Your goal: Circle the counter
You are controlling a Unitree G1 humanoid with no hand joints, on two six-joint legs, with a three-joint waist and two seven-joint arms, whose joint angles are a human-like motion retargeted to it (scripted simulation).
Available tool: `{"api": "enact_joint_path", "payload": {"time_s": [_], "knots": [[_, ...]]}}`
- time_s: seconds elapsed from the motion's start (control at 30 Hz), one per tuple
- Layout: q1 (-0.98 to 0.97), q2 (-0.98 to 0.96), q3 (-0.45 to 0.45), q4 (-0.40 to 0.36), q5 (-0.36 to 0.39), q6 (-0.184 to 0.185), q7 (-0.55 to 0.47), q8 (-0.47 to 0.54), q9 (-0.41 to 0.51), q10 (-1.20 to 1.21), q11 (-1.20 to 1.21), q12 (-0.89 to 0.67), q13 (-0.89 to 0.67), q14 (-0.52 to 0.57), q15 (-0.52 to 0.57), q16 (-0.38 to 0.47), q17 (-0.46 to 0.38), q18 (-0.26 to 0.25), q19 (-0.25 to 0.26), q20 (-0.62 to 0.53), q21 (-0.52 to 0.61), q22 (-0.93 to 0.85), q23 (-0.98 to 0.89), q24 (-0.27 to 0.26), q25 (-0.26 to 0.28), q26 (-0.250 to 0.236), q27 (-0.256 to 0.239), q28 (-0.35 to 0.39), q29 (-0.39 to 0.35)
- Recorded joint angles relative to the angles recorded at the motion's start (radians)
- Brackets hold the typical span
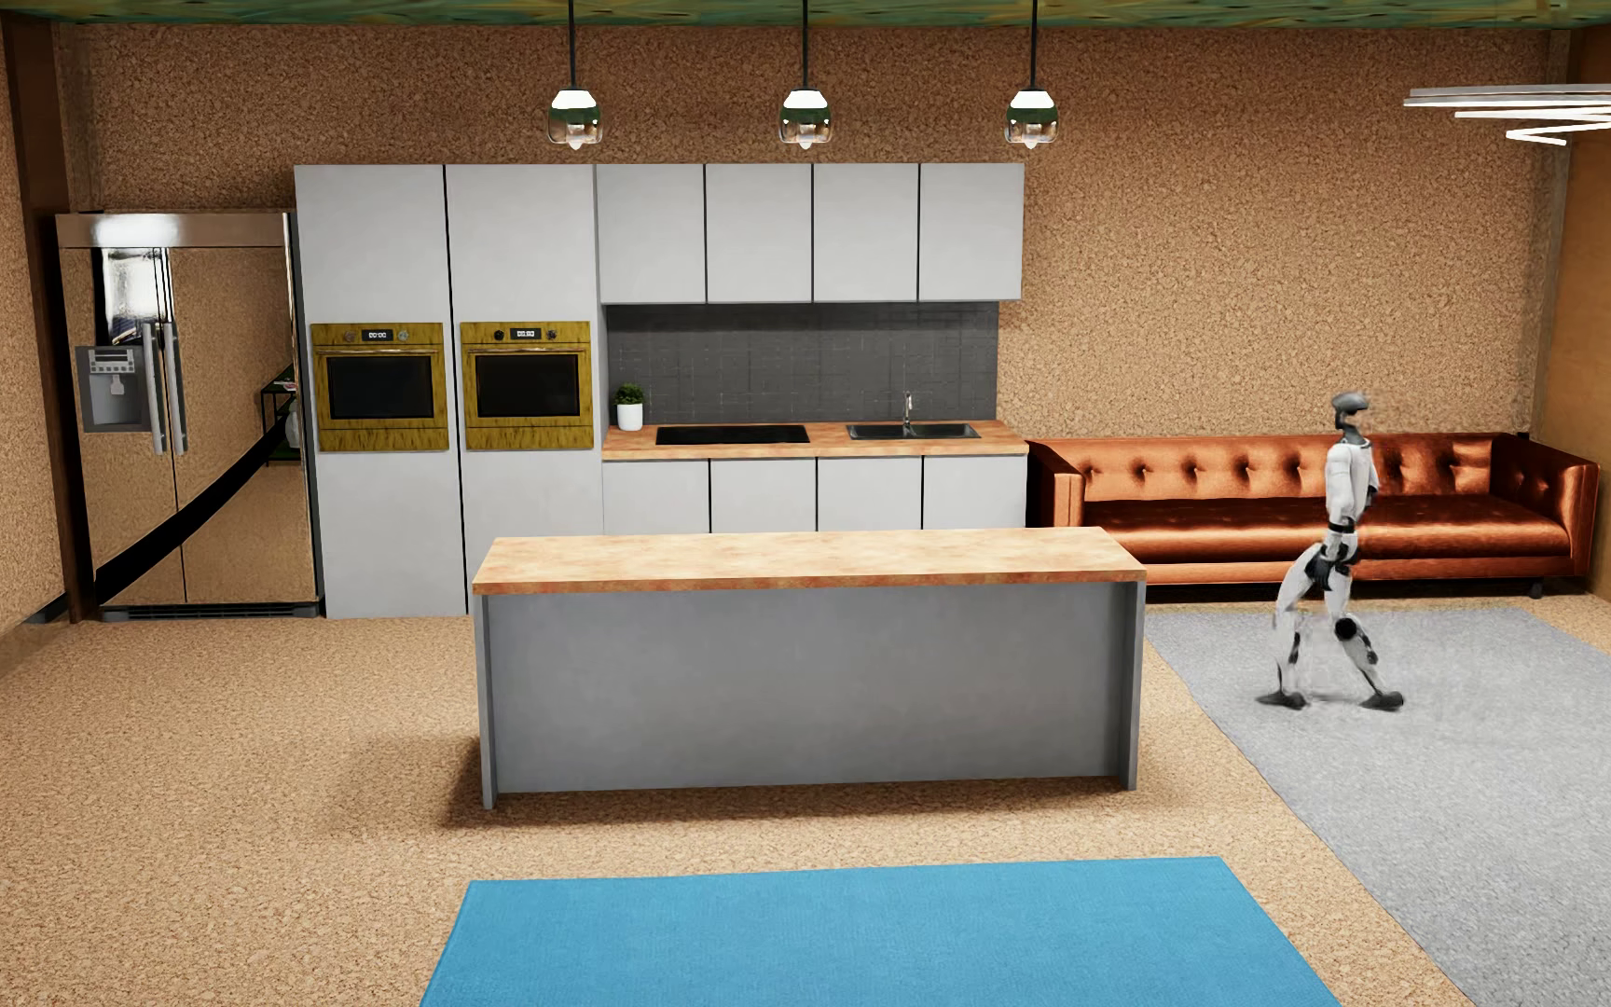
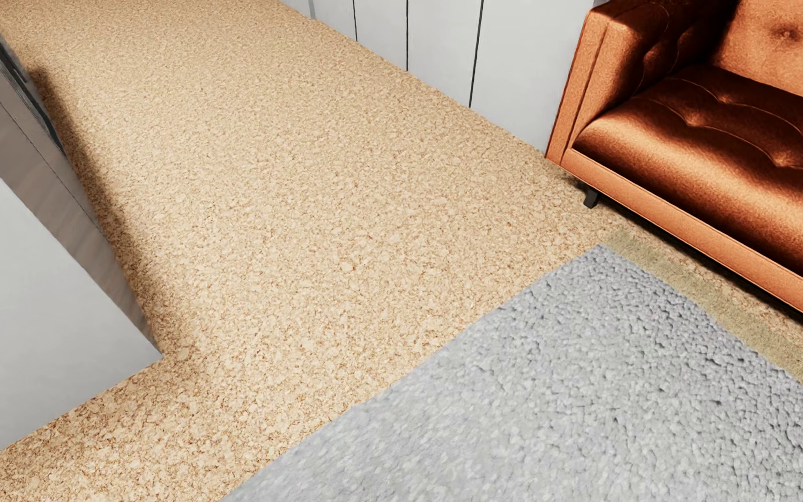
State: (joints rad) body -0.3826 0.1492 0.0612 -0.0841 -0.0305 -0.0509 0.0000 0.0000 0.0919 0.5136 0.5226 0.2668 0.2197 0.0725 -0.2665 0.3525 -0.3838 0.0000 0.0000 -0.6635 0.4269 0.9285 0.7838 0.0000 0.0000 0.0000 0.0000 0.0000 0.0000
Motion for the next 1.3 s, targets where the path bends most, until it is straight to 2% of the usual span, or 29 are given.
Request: {"api": "enact_joint_path", "payload": {"time_s": [0.03, 0.07, 0.1, 0.13, 0.17, 0.2, 0.23, 0.27, 0.33, 0.43, 0.47, 0.53, 0.57, 0.6, 0.63, 0.67, 0.73, 0.83, 0.87, 0.93, 0.97, 1.0, 1.03, 1.07, 1.1, 1.13, 1.2, 1.27, 1.3], "knots": [[-0.018, 0.042, 0.012, -0.006, -0.008, -0.007, 0.000, 0.000, -0.006, -0.040, 0.005, 0.018, -0.008, -0.185, -0.016, 0.006, -0.011, 0.000, 0.000, -0.011, -0.023, 0.006, -0.030, 0.000, 0.000, 0.000, 0.000, 0.000, 0.000], [-0.039, 0.074, 0.025, -0.014, -0.012, -0.015, 0.000, 0.000, -0.010, -0.033, 0.028, 0.036, -0.003, -0.163, -0.015, 0.021, -0.015, 0.000, 0.000, -0.036, -0.048, -0.008, -0.041, 0.000, 0.000, 0.000, 0.000, 0.000, 0.000], [-0.048, 0.094, 0.032, -0.031, -0.017, -0.022, 0.000, 0.000, -0.015, 0.009, 0.078, 0.053, 0.012, -0.031, 0.030, 0.026, -0.012, 0.000, 0.000, -0.041, -0.075, -0.006, -0.041, 0.000, 0.000, 0.000, 0.000, 0.000, 0.000], [-0.034, 0.081, 0.023, -0.064, -0.043, -0.042, 0.000, 0.000, -0.023, 0.055, 0.192, 0.071, 0.036, 0.072, 0.133, 0.026, -0.005, 0.000, 0.000, -0.036, -0.102, -0.002, -0.032, 0.000, 0.000, 0.000, 0.000, 0.000, 0.000], [-0.012, -0.007, 0.000, -0.104, -0.080, -0.061, 0.000, 0.000, -0.031, 0.100, 0.405, 0.075, 0.048, 0.120, 0.265, 0.024, 0.005, 0.000, 0.000, -0.043, -0.094, 0.010, 0.007, 0.000, 0.000, 0.000, 0.000, 0.000, 0.000], [0.043, -0.110, -0.036, -0.129, -0.092, -0.067, 0.000, 0.000, -0.026, 0.128, 0.622, 0.069, 0.058, 0.092, 0.286, 0.025, 0.009, 0.000, 0.000, -0.049, -0.076, 0.020, 0.045, 0.000, 0.000, 0.000, 0.000, 0.000, 0.000], [0.132, -0.214, -0.062, -0.147, -0.110, -0.084, 0.000, 0.000, -0.006, 0.107, 0.761, 0.059, 0.059, 0.027, 0.170, 0.031, 0.013, 0.000, 0.000, -0.044, -0.055, 0.005, 0.071, 0.000, 0.000, 0.000, 0.000, 0.000, 0.000], [0.235, -0.304, -0.100, -0.142, -0.102, -0.080, 0.000, 0.000, 0.013, 0.065, 0.775, 0.038, 0.058, -0.044, 0.082, 0.032, 0.019, 0.000, 0.000, -0.041, -0.020, 0.002, 0.094, 0.000, 0.000, 0.000, 0.000, 0.000, 0.000], [0.401, -0.423, -0.211, -0.122, -0.081, -0.050, 0.000, 0.000, 0.024, 0.006, 0.529, -0.017, 0.086, -0.173, 0.026, 0.044, 0.019, 0.000, 0.000, -0.030, 0.020, -0.011, 0.115, 0.000, 0.000, 0.000, 0.000, 0.000, 0.000], [0.570, -0.554, -0.307, -0.090, -0.078, 0.001, 0.000, 0.000, -0.009, -0.077, 0.029, -0.085, 0.145, -0.375, 0.114, 0.055, 0.003, 0.000, 0.000, 0.070, -0.020, -0.088, 0.112, 0.000, 0.000, 0.000, 0.000, 0.000, 0.000], [0.616, -0.591, -0.332, -0.078, -0.092, 0.015, 0.000, 0.000, -0.022, -0.074, -0.007, -0.095, 0.159, -0.412, 0.137, 0.062, 0.000, 0.000, 0.000, 0.100, -0.031, -0.117, 0.119, 0.000, 0.000, 0.000, 0.000, 0.000, 0.000], [0.675, -0.627, -0.397, -0.058, -0.101, 0.060, 0.000, 0.000, -0.027, 0.038, 0.126, -0.101, 0.186, -0.394, 0.199, 0.059, -0.013, 0.000, 0.000, 0.125, -0.030, -0.143, 0.141, 0.000, 0.000, 0.000, 0.000, 0.000, 0.000], [0.645, -0.644, -0.410, -0.035, -0.078, 0.093, 0.000, 0.000, -0.031, 0.189, 0.232, -0.101, 0.192, -0.250, 0.221, 0.051, -0.005, 0.000, 0.000, 0.177, -0.062, -0.161, 0.160, 0.000, 0.000, 0.000, 0.000, 0.000, 0.000], [0.585, -0.603, -0.406, -0.021, -0.069, 0.118, 0.000, 0.000, -0.021, 0.396, 0.294, -0.094, 0.177, -0.040, 0.185, 0.025, -0.007, 0.000, 0.000, 0.124, -0.030, -0.116, 0.201, 0.000, 0.000, 0.000, 0.000, 0.000, 0.000], [0.492, -0.560, -0.366, -0.013, -0.068, 0.120, 0.000, 0.000, -0.013, 0.584, 0.319, -0.095, 0.163, 0.096, 0.138, 0.017, 0.003, 0.000, 0.000, 0.098, -0.024, -0.104, 0.223, 0.000, 0.000, 0.000, 0.000, 0.000, 0.000], [0.390, -0.493, -0.320, 0.002, -0.074, 0.118, 0.000, 0.000, -0.005, 0.692, 0.304, -0.097, 0.151, 0.144, 0.107, 0.008, 0.017, 0.000, 0.000, 0.058, -0.018, -0.094, 0.230, 0.000, 0.000, 0.000, 0.000, 0.000, 0.000], [0.176, -0.313, -0.226, -0.002, -0.113, 0.084, 0.000, 0.000, 0.003, 0.665, 0.209, -0.079, 0.145, 0.150, 0.070, -0.024, 0.033, 0.000, 0.000, 0.043, -0.003, -0.032, 0.187, 0.000, 0.000, 0.000, 0.000, 0.000, 0.000], [-0.073, -0.054, -0.045, 0.009, -0.149, 0.028, 0.000, 0.000, -0.006, 0.297, 0.069, 0.006, 0.154, 0.185, -0.031, -0.011, 0.016, 0.000, 0.000, 0.010, 0.014, -0.030, 0.035, 0.000, 0.000, 0.000, 0.000, 0.000, 0.000], [-0.135, 0.017, 0.012, 0.025, -0.147, 0.029, 0.000, 0.000, -0.008, 0.165, 0.046, 0.030, 0.145, 0.105, -0.058, 0.001, 0.000, 0.000, 0.000, 0.013, 0.006, -0.028, -0.010, 0.000, 0.000, 0.000, 0.000, 0.000, 0.000], [-0.215, 0.118, 0.135, 0.086, -0.149, 0.023, 0.000, 0.000, -0.019, -0.004, 0.036, 0.083, 0.104, -0.200, -0.086, 0.016, -0.037, 0.000, 0.000, 0.015, 0.023, 0.010, -0.042, 0.000, 0.000, 0.000, 0.000, 0.000, 0.000], [-0.231, 0.164, 0.187, 0.123, -0.161, 0.010, 0.000, 0.000, -0.015, -0.014, 0.044, 0.112, 0.083, -0.246, -0.059, 0.030, -0.043, 0.000, 0.000, 0.008, 0.025, 0.028, -0.035, 0.000, 0.000, 0.000, 0.000, 0.000, 0.000], [-0.274, 0.199, 0.213, 0.133, -0.183, -0.011, 0.000, 0.000, -0.024, 0.029, 0.058, 0.139, 0.071, -0.058, 0.011, 0.033, -0.042, 0.000, 0.000, 0.007, 0.016, 0.062, -0.019, 0.000, 0.000, 0.000, 0.000, 0.000, 0.000], [-0.331, 0.204, 0.203, 0.104, -0.210, -0.042, 0.000, 0.000, -0.034, 0.130, 0.104, 0.150, 0.073, 0.170, 0.132, 0.035, -0.034, 0.000, 0.000, -0.025, -0.011, 0.090, -0.006, 0.000, 0.000, 0.000, 0.000, 0.000, 0.000], [-0.344, 0.163, 0.179, 0.044, -0.236, -0.085, 0.000, 0.000, -0.041, 0.211, 0.207, 0.142, 0.078, 0.222, 0.291, 0.034, -0.018, 0.000, 0.000, -0.063, -0.023, 0.125, 0.023, 0.000, 0.000, 0.000, 0.000, 0.000, 0.000], [-0.301, 0.101, 0.143, 0.002, -0.219, -0.087, 0.000, 0.000, -0.035, 0.257, 0.357, 0.125, 0.086, 0.177, 0.405, 0.034, -0.010, 0.000, 0.000, -0.087, -0.018, 0.139, 0.061, 0.000, 0.000, 0.000, 0.000, 0.000, 0.000], [-0.251, -0.008, 0.109, -0.049, -0.208, -0.092, 0.000, 0.000, -0.032, 0.278, 0.537, 0.113, 0.083, 0.139, 0.404, 0.033, -0.008, 0.000, 0.000, -0.064, 0.007, 0.123, 0.082, 0.000, 0.000, 0.000, 0.000, 0.000, 0.000], [-0.041, -0.197, 0.018, -0.137, -0.162, -0.080, 0.000, 0.000, 0.004, 0.215, 0.795, 0.061, 0.086, 0.057, 0.169, 0.022, 0.000, 0.000, 0.000, -0.014, 0.035, 0.080, 0.100, 0.000, 0.000, 0.000, 0.000, 0.000, 0.000], [0.177, -0.415, -0.092, -0.164, -0.110, -0.047, 0.000, 0.000, 0.005, 0.102, 0.790, 0.002, 0.110, -0.089, 0.009, 0.034, 0.010, 0.000, 0.000, 0.025, 0.058, -0.046, 0.098, 0.000, 0.000, 0.000, 0.000, 0.000, 0.000], [0.328, -0.450, -0.152, -0.135, -0.077, -0.020, 0.000, 0.000, 0.032, 0.028, 0.655, -0.015, 0.119, -0.156, 0.003, 0.037, 0.007, 0.000, 0.000, 0.085, 0.059, -0.117, 0.096, 0.000, 0.000, 0.000, 0.000, 0.000, 0.000]]}}
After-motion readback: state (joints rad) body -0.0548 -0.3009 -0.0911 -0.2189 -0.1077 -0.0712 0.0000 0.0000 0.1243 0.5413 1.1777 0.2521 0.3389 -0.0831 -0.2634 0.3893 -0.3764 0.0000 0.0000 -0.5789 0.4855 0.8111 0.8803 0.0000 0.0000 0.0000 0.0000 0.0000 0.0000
